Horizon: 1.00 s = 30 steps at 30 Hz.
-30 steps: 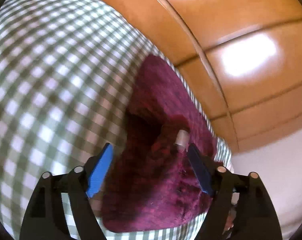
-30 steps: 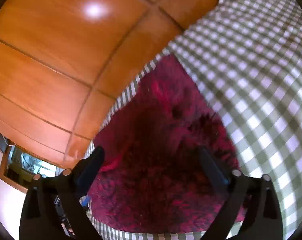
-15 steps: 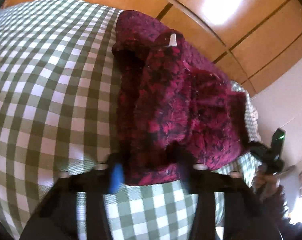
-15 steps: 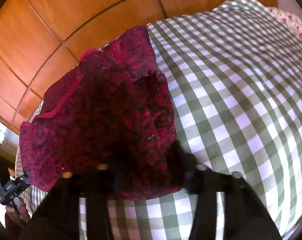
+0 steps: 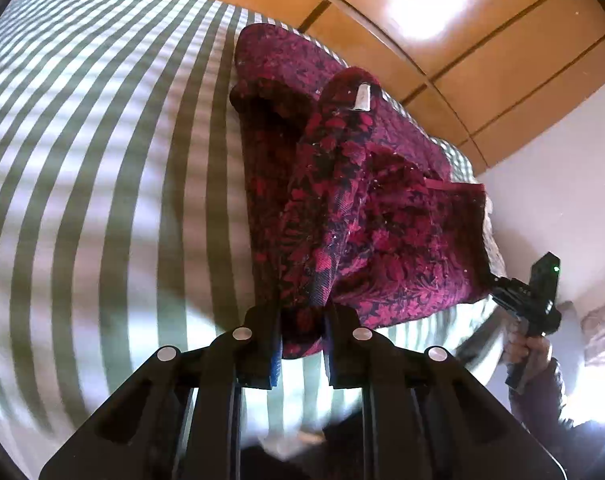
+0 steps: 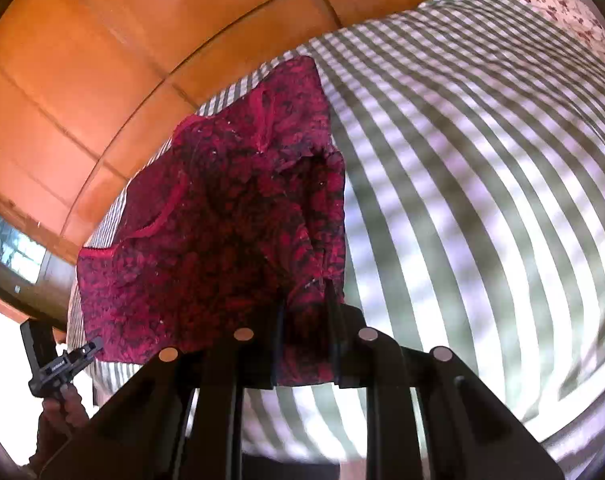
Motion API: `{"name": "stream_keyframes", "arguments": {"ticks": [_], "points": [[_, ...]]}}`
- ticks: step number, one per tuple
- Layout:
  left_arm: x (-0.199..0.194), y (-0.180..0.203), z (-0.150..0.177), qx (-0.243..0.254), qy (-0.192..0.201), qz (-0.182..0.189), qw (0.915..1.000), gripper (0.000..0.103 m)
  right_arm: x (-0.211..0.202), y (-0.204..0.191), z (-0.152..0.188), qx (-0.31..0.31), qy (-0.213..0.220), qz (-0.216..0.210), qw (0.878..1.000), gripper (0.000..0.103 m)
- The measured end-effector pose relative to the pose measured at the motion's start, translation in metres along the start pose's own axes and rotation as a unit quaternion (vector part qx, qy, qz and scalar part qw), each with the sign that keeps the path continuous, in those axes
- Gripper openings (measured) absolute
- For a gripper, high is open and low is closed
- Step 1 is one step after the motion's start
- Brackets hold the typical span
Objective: Fold small clothes
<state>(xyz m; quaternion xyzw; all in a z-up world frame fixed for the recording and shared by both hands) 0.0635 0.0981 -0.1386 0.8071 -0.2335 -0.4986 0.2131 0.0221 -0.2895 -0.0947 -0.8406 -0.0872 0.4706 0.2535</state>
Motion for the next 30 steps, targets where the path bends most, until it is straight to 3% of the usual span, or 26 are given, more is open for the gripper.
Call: {"name": "stream_keyframes", "arguments": {"ticks": [3, 6, 8, 9, 10, 11, 12, 17, 21, 23, 24, 25, 27, 30], "points": [[-0.016, -0.002, 0.028, -0.004, -0.008, -0.001, 1.0, 0.015, -0.012, 0.0, 0.027, -0.015, -0.024, 0.004, 1.0, 0.016], [-0.027, -0.002, 0.035, -0.006, -0.007, -0.013, 0.9999, 0.016, -0.016, -0.007, 0.039, -0.04, -0.044, 0.012, 0.998, 0.016], [-0.037, -0.001, 0.028, 0.004, 0.005, -0.031, 0.9995, 0.021, -0.019, -0.013, 0.034, -0.053, -0.037, 0.026, 0.998, 0.028], [-0.039, -0.001, 0.021, 0.007, 0.011, -0.036, 0.9993, 0.036, -0.021, -0.017, 0.026, -0.058, -0.025, 0.031, 0.997, 0.033], [-0.044, 0.001, 0.014, 0.013, 0.024, -0.047, 0.9985, 0.059, -0.023, -0.023, 0.02, -0.063, -0.013, 0.033, 0.997, 0.048], [-0.049, 0.003, 0.006, 0.019, 0.041, -0.057, 0.9973, 0.067, -0.026, -0.03, 0.014, -0.07, 0.0, 0.036, 0.997, 0.057], [-0.052, 0.005, -0.001, 0.024, 0.054, -0.06, 0.9964, 0.071, -0.029, -0.04, 0.007, -0.084, 0.02, 0.047, 0.995, 0.059], [-0.053, 0.022, -0.033, 0.056, 0.077, -0.053, 0.994, 0.071, -0.021, -0.076, -0.019, -0.152, 0.076, 0.101, 0.98, 0.061], [-0.028, 0.029, -0.049, 0.065, 0.064, -0.051, 0.9945, 0.071, 0.005, -0.093, -0.029, -0.187, 0.071, 0.133, 0.971, 0.059], [-0.015, 0.029, -0.051, 0.065, 0.05, -0.04, 0.9958, 0.067, 0.018, -0.089, -0.03, -0.203, 0.058, 0.15, 0.966, 0.047], [-0.009, 0.033, -0.051, 0.069, 0.043, -0.035, 0.9961, 0.051, 0.022, -0.086, -0.029, -0.207, 0.05, 0.155, 0.965, 0.04], [-0.001, 0.033, -0.051, 0.074, 0.035, -0.045, 0.9956, 0.033, 0.028, -0.084, -0.029, -0.208, 0.044, 0.161, 0.964, 0.025], [0.002, 0.036, -0.05, 0.09, 0.036, -0.053, 0.9939, 0.016, 0.025, -0.083, -0.024, -0.208, 0.042, 0.158, 0.964, 0.019], [-0.014, 0.04, -0.045, 0.102, 0.06, -0.051, 0.9916, 0.013, 0.005, -0.087, -0.018, -0.206, 0.05, 0.141, 0.967, 0.016]]}}
Point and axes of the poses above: each gripper's, at about its wrist camera, not at the fingertips, and x roughly the way its jaws point, y to its right, z to its underside, the point moved 5 cm from there along x, roughly the way its jaws point, and after that the axes turned 2 degrees about -y, right-handed, at the moved point
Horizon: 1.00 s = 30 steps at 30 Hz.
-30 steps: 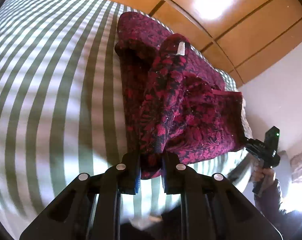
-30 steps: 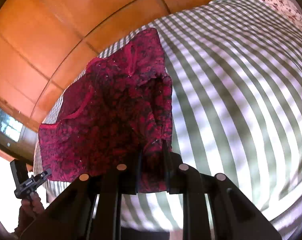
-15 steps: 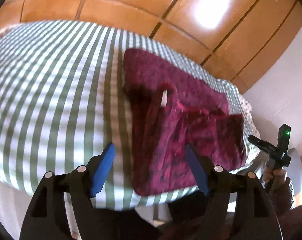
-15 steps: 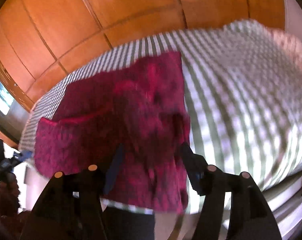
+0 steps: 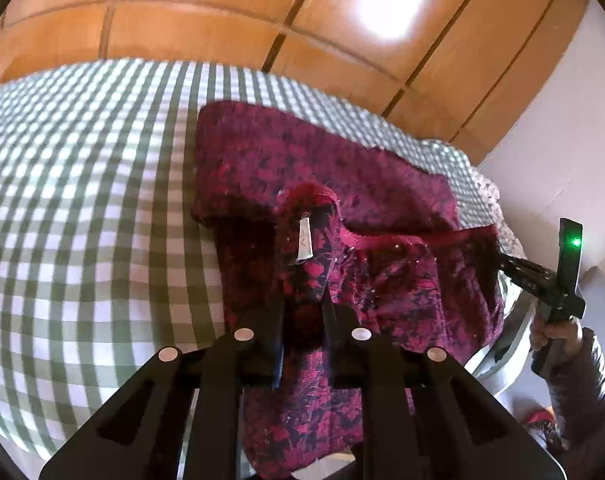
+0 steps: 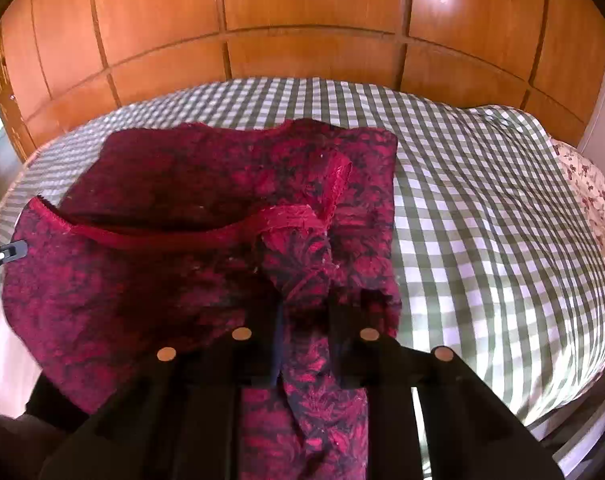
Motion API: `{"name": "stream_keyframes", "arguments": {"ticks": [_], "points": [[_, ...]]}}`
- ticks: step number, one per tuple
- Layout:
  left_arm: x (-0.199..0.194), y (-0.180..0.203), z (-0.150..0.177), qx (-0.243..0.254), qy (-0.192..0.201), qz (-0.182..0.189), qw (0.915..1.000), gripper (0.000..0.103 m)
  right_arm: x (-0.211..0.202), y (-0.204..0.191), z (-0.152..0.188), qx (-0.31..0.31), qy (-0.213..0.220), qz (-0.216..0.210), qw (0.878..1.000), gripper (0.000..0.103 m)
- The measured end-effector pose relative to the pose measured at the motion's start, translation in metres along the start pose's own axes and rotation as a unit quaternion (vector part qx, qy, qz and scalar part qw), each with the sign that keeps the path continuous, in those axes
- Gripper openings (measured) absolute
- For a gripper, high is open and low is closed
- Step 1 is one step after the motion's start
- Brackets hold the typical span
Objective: Fold small clothes
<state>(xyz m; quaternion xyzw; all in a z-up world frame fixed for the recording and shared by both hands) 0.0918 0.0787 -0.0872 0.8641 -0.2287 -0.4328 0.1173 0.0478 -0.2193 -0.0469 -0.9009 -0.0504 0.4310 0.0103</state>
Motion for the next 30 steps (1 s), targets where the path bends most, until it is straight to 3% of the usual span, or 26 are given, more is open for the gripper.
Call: {"name": "stream_keyframes", "arguments": {"ticks": [6, 11, 15, 22, 26, 30], "points": [[-0.035, 0.0, -0.005, -0.004, 0.045, 0.007, 0.9989, 0.012, -0.045, 0.0, -0.02, 0.031, 0.044, -0.044, 0.998, 0.016], [-0.041, 0.002, -0.036, -0.003, 0.077, -0.003, 0.997, 0.012, -0.048, 0.003, -0.058, 0.058, 0.076, -0.063, 0.993, 0.016], [-0.029, -0.004, -0.076, 0.001, 0.098, -0.023, 0.995, 0.012, -0.022, 0.015, -0.095, 0.083, 0.086, -0.056, 0.991, 0.016], [0.024, -0.027, -0.142, -0.012, 0.093, -0.075, 0.9928, 0.012, 0.044, 0.034, -0.145, 0.11, 0.079, -0.018, 0.991, 0.015], [0.066, -0.042, -0.173, -0.02, 0.076, -0.104, 0.9915, 0.012, 0.094, 0.05, -0.164, 0.139, 0.052, 0.02, 0.989, 0.015], [0.112, -0.059, -0.182, -0.021, 0.044, -0.145, 0.9883, 0.012, 0.145, 0.064, -0.159, 0.151, 0.006, 0.049, 0.987, 0.015]]}}
Point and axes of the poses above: each gripper's, at about its wrist camera, not at the fingertips, and x roughly the way its jaws point, y to its right, z to its underside, the point moved 5 cm from there along x, roughly the way its jaws point, and after that the axes turned 2 degrees about -y, right-handed, at the moved point
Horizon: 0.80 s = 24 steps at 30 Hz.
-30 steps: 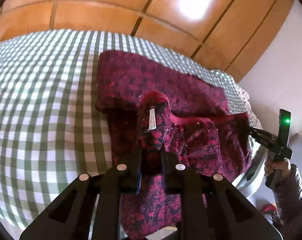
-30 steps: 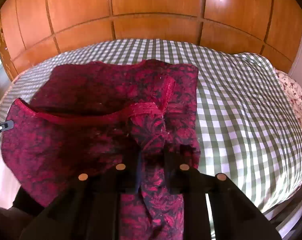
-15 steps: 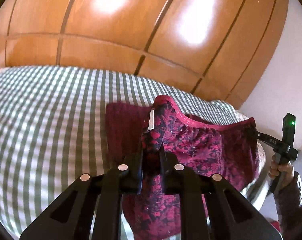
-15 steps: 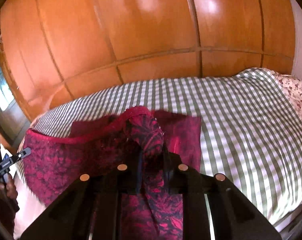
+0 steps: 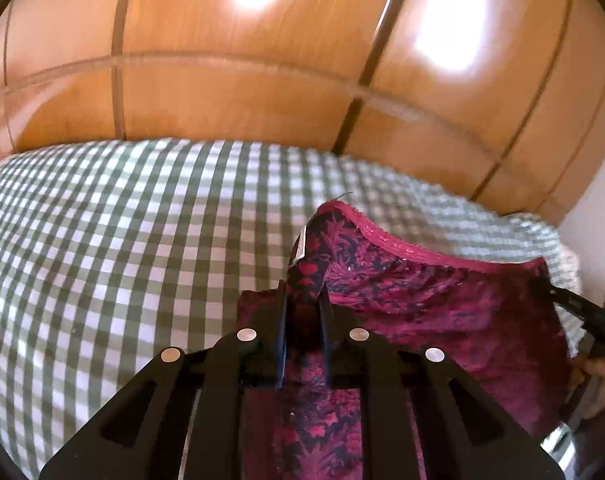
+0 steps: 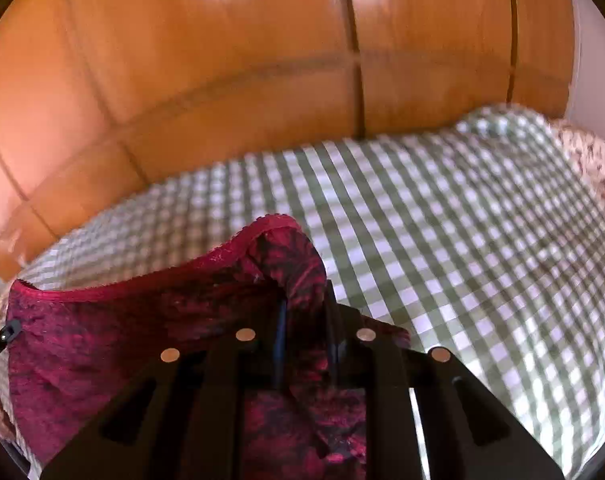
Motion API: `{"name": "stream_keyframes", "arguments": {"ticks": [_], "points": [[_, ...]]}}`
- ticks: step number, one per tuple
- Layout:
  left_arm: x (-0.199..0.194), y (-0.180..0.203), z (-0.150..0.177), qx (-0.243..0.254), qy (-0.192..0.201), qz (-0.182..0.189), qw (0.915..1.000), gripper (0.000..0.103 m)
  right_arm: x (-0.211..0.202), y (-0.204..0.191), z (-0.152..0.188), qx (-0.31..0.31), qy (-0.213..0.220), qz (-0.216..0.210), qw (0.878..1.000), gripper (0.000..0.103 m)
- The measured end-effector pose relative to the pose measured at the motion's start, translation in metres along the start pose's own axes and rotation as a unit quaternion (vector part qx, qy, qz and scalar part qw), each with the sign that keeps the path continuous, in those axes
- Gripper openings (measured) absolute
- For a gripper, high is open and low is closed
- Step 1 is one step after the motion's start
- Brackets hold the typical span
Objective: Fold small clothes
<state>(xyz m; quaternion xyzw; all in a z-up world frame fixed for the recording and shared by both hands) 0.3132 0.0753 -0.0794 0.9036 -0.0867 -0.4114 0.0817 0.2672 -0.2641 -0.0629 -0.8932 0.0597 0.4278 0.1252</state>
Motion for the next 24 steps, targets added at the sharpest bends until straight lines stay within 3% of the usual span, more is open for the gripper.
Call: {"name": "stream_keyframes", "arguments": {"ticks": [3, 7, 8, 9, 10, 11, 12, 14, 16, 19, 22, 24], "points": [[0.048, -0.01, 0.015, -0.007, -0.057, -0.025, 0.998, 0.012, 0.036, 0.009, 0.013, -0.002, -0.039, 0.023, 0.999, 0.016], [0.051, -0.012, 0.02, -0.008, -0.055, -0.019, 0.9983, 0.015, 0.038, 0.012, 0.014, 0.001, -0.046, 0.017, 0.999, 0.019], [0.047, -0.012, 0.02, -0.006, -0.056, -0.015, 0.9983, 0.015, 0.033, 0.013, 0.014, 0.002, -0.044, 0.012, 0.999, 0.027], [0.04, -0.013, 0.021, -0.007, -0.055, -0.012, 0.9984, 0.025, 0.028, 0.014, 0.014, 0.003, -0.042, 0.006, 0.999, 0.031], [0.032, -0.016, 0.021, -0.01, -0.052, -0.014, 0.9985, 0.047, 0.02, 0.015, 0.015, 0.005, -0.037, -0.002, 0.999, 0.039], [0.021, -0.021, 0.025, -0.018, -0.047, -0.014, 0.9986, 0.058, 0.007, 0.018, 0.018, 0.009, -0.029, -0.021, 0.999, 0.047], [0.009, -0.027, 0.03, -0.032, -0.041, 0.003, 0.9986, 0.063, -0.002, 0.02, 0.021, 0.01, -0.026, -0.035, 0.999, 0.05], [-0.008, -0.035, 0.04, -0.057, -0.043, 0.042, 0.9966, 0.063, -0.021, 0.027, 0.034, 0.01, -0.023, -0.06, 0.998, 0.059], [-0.024, -0.043, 0.057, -0.07, -0.049, 0.067, 0.9941, 0.063, -0.04, 0.033, 0.053, 0.004, -0.026, -0.081, 0.996, 0.062], [-0.052, -0.049, 0.095, -0.08, -0.052, 0.115, 0.9888, 0.063, -0.068, 0.047, 0.088, 0.002, -0.036, -0.104, 0.994, 0.063], [-0.071, -0.044, 0.127, -0.101, -0.059, 0.178, 0.9771, 0.063, -0.086, 0.054, 0.126, -0.002, -0.055, -0.108, 0.993, 0.063], [-0.075, -0.037, 0.145, -0.092, -0.07, 0.186, 0.9757, 0.063, -0.09, 0.06, 0.151, 0.008, -0.068, -0.11, 0.992, 0.064]]}}
Point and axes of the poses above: each gripper's, at about its wrist camera, not at the fingertips, and x roughly the way its jaws point, y to its right, z to its underside, the point moved 5 cm from there along x, roughly the way its jaws point, and after that the axes turned 2 degrees about -y, right-handed, at the moved point
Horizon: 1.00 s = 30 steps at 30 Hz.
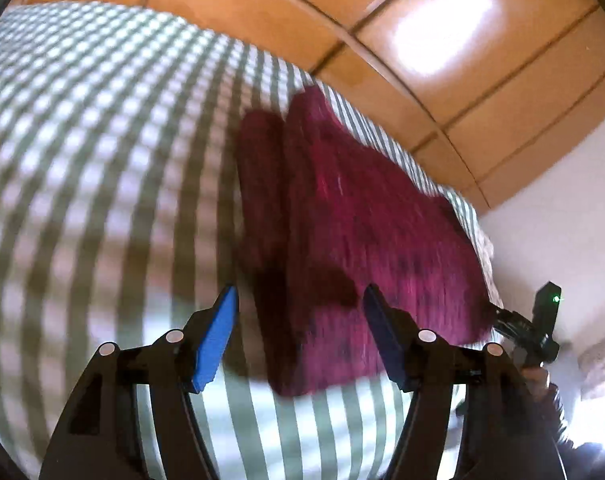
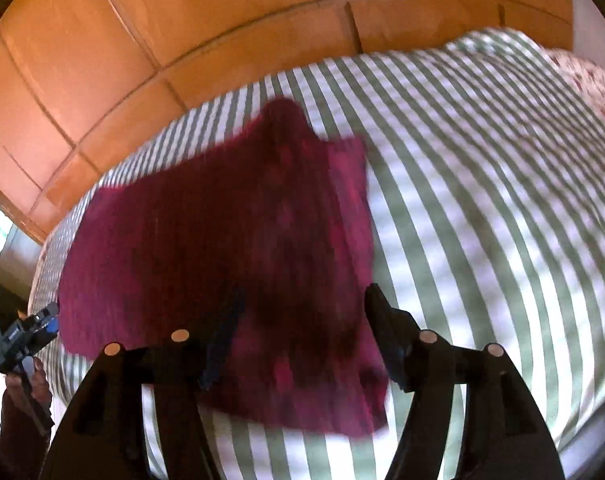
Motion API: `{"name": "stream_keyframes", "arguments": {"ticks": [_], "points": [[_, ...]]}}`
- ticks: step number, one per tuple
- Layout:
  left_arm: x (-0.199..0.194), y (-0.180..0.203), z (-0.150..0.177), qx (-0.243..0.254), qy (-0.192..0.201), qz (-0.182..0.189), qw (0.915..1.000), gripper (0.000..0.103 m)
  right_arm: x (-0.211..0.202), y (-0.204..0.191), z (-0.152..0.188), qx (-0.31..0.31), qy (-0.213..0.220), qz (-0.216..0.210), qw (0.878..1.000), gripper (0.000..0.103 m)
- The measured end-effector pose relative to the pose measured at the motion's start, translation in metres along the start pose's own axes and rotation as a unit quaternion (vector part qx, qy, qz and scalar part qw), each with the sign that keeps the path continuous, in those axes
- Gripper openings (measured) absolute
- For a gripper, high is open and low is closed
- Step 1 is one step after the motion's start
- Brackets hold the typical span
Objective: Fold small clothes
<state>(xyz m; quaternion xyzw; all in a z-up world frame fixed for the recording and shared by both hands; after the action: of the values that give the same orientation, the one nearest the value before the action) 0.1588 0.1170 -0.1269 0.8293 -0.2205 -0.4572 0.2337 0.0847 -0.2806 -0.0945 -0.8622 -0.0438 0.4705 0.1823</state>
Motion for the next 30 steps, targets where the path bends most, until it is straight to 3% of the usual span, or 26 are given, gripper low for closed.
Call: {"name": "stream_keyframes", "arguments": {"ticks": [1, 2, 3, 4, 5, 7, 10, 15, 21, 23, 24, 27, 30], "points": [[0.004, 0.001, 0.011, 0.005, -0.008, -0.003, 0.9999, 0.063, 0.001, 0.002, 0.006, 0.003, -0.001, 0.002, 1.0, 0.063], [0.007, 0.003, 0.016, 0.003, -0.014, 0.0, 0.9999, 0.063, 0.003, 0.005, 0.012, 0.006, -0.002, 0.005, 1.0, 0.056], [0.008, 0.004, 0.019, 0.001, -0.017, 0.006, 0.9998, 0.055, 0.004, 0.009, 0.015, 0.013, -0.001, 0.009, 1.0, 0.051], [0.01, 0.01, 0.022, 0.001, -0.026, 0.024, 0.9994, 0.038, 0.002, 0.009, 0.016, 0.017, 0.002, 0.011, 1.0, 0.039], [0.01, 0.014, 0.022, 0.003, -0.026, 0.029, 0.9992, 0.034, -0.001, 0.007, 0.016, 0.02, 0.003, 0.004, 1.0, 0.017], [0.004, 0.017, 0.022, 0.005, -0.02, 0.034, 0.9992, 0.02, -0.011, 0.002, 0.016, 0.014, 0.009, 0.001, 1.0, 0.014], [-0.012, 0.017, 0.024, 0.007, -0.015, 0.034, 0.9993, 0.013, -0.032, -0.005, 0.015, 0.006, 0.021, -0.014, 1.0, 0.013], [-0.044, 0.02, 0.042, 0.012, -0.012, 0.048, 0.9987, 0.01, -0.063, -0.005, 0.042, -0.006, 0.002, -0.049, 0.999, 0.013], [-0.063, 0.029, 0.073, 0.024, -0.024, 0.034, 0.9989, 0.014, -0.066, -0.005, 0.08, -0.022, -0.034, -0.038, 0.998, 0.016], [-0.066, 0.032, 0.067, 0.015, -0.009, 0.042, 0.9989, 0.036, -0.067, -0.002, 0.067, -0.013, -0.019, -0.038, 0.999, 0.031], [-0.068, 0.03, 0.059, 0.005, 0.002, 0.047, 0.9989, 0.052, -0.069, -0.002, 0.056, -0.01, -0.003, -0.044, 0.999, 0.035], [-0.066, 0.029, 0.036, 0.0, 0.021, 0.031, 0.9993, 0.055, -0.067, -0.008, 0.027, -0.007, 0.034, -0.029, 0.999, 0.058], [-0.053, 0.033, 0.008, 0.002, 0.032, 0.01, 0.9994, 0.055, -0.052, -0.012, 0.004, -0.005, 0.046, -0.011, 0.999, 0.062]]}}
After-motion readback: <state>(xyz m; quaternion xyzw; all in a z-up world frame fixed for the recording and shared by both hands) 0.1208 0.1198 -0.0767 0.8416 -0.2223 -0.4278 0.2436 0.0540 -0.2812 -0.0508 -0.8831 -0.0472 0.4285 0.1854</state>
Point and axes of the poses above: each gripper's, at about its wrist camera, not at the fingertips, and x roughly the way its jaws point, y to its right, z to its underside, the point moved 5 cm from there along x, roughly the way its jaws point, and after that the axes turned 2 degrees about -y, right-handed, at the moved point
